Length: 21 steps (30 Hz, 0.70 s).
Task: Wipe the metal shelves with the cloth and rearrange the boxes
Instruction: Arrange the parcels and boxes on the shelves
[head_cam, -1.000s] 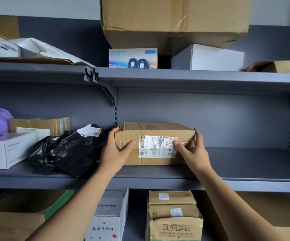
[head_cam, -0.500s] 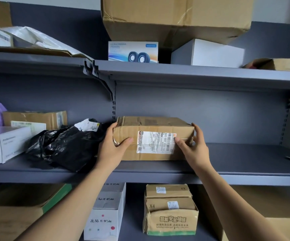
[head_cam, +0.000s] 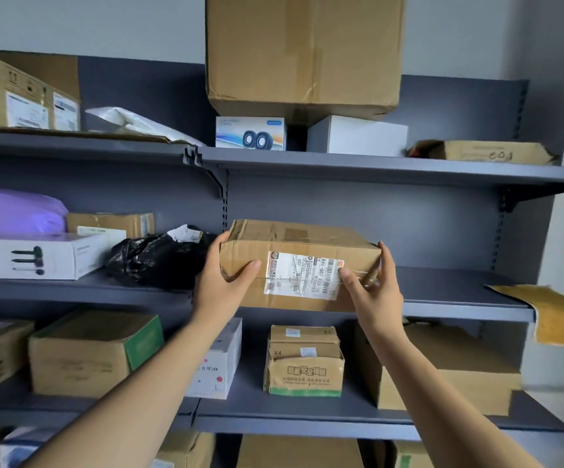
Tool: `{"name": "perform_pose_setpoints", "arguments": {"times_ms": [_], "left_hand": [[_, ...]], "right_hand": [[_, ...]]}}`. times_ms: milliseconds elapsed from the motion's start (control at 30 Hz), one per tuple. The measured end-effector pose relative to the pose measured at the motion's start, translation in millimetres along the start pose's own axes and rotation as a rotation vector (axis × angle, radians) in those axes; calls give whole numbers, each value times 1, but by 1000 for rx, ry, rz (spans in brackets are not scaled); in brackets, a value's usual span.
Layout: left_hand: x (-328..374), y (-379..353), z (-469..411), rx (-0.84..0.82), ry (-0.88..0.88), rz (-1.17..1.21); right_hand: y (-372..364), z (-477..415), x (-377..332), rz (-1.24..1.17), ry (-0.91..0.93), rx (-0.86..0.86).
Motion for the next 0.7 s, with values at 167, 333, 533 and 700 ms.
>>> {"name": "perform_pose_setpoints", "arguments": {"times_ms": [167,333,533,700], "left_hand": [[35,-4,57,-17,26,26],[36,-3,117,-53,121,32],[-23,13,218,-110,351,-18],[-76,36,296,-128,530,-146]], "right_hand": [[50,40,-5,42,31,-13],[84,88,10,91,-6,-34],[93,186,82,201,-189,-166],[82,263,140,270,-374,-288]]}}
Point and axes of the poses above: each hand's wrist, its own z-axis away from the middle knuckle, its own y-axis out of the back of the hand, x = y × z, the point moved 6 cm from there along -z, towards the middle knuckle, and after that the axes turned 10 degrees about z, right-handed, at the moved point
